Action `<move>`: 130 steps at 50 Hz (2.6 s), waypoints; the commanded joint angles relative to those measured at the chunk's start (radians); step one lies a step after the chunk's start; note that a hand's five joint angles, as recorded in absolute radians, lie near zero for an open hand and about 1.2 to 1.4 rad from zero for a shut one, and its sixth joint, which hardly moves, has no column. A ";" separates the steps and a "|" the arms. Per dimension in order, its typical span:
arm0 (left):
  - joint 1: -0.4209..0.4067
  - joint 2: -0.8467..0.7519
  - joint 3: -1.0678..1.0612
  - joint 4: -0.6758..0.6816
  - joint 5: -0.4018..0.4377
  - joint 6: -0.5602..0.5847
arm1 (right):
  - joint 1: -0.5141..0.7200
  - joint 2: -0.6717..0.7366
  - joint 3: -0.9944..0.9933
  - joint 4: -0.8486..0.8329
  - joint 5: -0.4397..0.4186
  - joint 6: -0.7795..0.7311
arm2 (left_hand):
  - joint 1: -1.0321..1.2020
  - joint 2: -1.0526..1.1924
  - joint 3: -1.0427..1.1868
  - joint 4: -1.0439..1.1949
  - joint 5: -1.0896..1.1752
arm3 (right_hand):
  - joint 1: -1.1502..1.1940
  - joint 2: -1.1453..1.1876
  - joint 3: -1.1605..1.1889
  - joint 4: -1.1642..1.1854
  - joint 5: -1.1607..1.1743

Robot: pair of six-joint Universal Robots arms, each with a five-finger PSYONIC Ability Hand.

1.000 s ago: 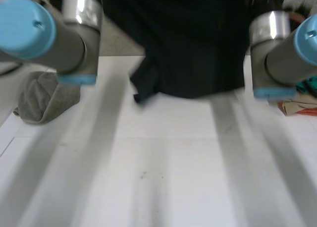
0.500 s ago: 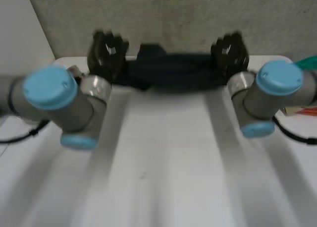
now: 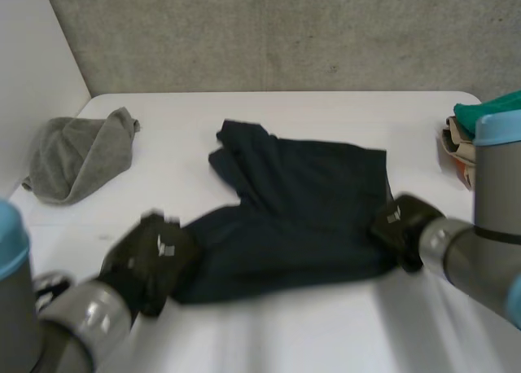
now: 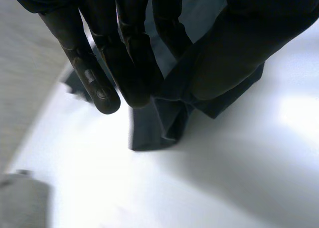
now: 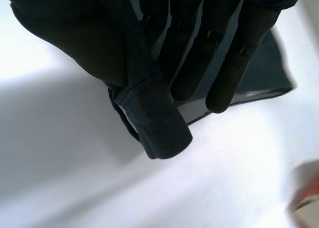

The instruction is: Fold the laundry.

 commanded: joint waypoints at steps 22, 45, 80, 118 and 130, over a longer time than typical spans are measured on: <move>0.015 -0.545 0.528 0.296 0.024 0.006 | -0.014 0.115 -0.004 -0.361 0.036 -0.049 | 0.303 0.197 0.202 0.196 0.230 | 0.296 0.215 0.203 0.196 0.187; 0.055 -1.099 1.044 0.919 0.008 0.148 | -0.016 0.638 -0.461 -1.050 0.039 -0.091 | -0.157 -0.263 -0.259 -0.264 -0.231 | -0.926 -1.007 -1.019 -1.026 -1.035; 0.091 -0.817 0.562 0.740 -0.018 -0.019 | -0.154 0.253 -0.048 -0.517 -0.067 0.486 | -0.918 -1.025 -1.020 -1.026 -0.992 | -0.845 -0.926 -0.939 -0.945 -0.954; 0.090 -0.369 0.248 0.637 -0.010 -0.165 | 0.201 0.293 -0.146 -0.803 -0.335 -0.285 | -0.918 -1.025 -1.020 -1.026 -0.992 | 0.296 0.215 0.203 0.196 0.187; 0.093 -0.372 0.294 0.646 -0.008 -0.166 | 0.258 0.324 -0.215 -0.789 -0.351 -0.157 | -0.918 -1.025 -1.020 -1.026 -0.992 | -0.926 -1.007 -1.019 -1.026 -1.035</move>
